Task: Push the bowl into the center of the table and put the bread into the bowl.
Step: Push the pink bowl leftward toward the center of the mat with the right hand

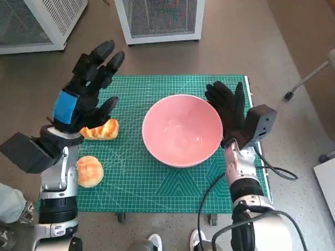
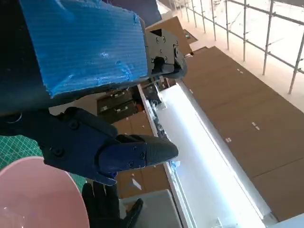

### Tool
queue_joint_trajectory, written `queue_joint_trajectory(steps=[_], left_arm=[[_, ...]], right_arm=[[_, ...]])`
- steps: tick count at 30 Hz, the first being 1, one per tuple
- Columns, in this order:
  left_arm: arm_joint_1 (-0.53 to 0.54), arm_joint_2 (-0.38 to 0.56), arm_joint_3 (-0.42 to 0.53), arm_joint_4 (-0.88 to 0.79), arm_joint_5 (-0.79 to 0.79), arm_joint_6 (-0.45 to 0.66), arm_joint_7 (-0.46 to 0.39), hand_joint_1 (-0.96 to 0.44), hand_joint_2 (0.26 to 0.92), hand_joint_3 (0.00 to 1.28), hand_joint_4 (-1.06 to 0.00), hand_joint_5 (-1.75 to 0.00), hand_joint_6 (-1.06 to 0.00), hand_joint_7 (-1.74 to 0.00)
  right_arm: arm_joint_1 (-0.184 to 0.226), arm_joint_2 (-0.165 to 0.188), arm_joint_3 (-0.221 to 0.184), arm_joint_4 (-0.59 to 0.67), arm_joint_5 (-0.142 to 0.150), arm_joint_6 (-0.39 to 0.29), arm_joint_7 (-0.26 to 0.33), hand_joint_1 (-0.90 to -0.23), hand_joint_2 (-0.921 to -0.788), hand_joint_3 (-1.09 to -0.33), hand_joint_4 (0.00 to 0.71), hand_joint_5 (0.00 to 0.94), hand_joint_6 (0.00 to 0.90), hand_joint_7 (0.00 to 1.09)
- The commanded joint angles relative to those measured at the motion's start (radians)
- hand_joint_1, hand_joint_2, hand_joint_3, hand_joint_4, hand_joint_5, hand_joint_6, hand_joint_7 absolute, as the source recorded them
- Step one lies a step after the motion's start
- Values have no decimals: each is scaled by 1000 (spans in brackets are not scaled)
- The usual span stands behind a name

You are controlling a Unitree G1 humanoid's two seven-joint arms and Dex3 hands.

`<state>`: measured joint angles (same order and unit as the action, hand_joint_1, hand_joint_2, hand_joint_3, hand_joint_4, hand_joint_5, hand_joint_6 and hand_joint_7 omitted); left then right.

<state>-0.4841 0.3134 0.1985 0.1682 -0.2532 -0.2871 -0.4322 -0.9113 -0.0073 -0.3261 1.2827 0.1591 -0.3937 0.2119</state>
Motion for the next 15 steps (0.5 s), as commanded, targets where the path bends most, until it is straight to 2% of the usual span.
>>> queue_joint_trajectory(steps=[1, 15], left_arm=[[10, 13, 8, -20, -7, 6, 3, -633, 921, 437, -289, 0, -102, -397], [24, 20, 15, -47, -9, 18, 2, -627, 921, 438, -289, 0, -112, -385]], right_arm=[[6, 20, 0, 20, 1, 25, -18, -579, -921, -782, 144, 2, 119, 201], [-9, 32, -21, 22, 16, 47, -8, -584, -921, -765, 156, 5, 137, 207]])
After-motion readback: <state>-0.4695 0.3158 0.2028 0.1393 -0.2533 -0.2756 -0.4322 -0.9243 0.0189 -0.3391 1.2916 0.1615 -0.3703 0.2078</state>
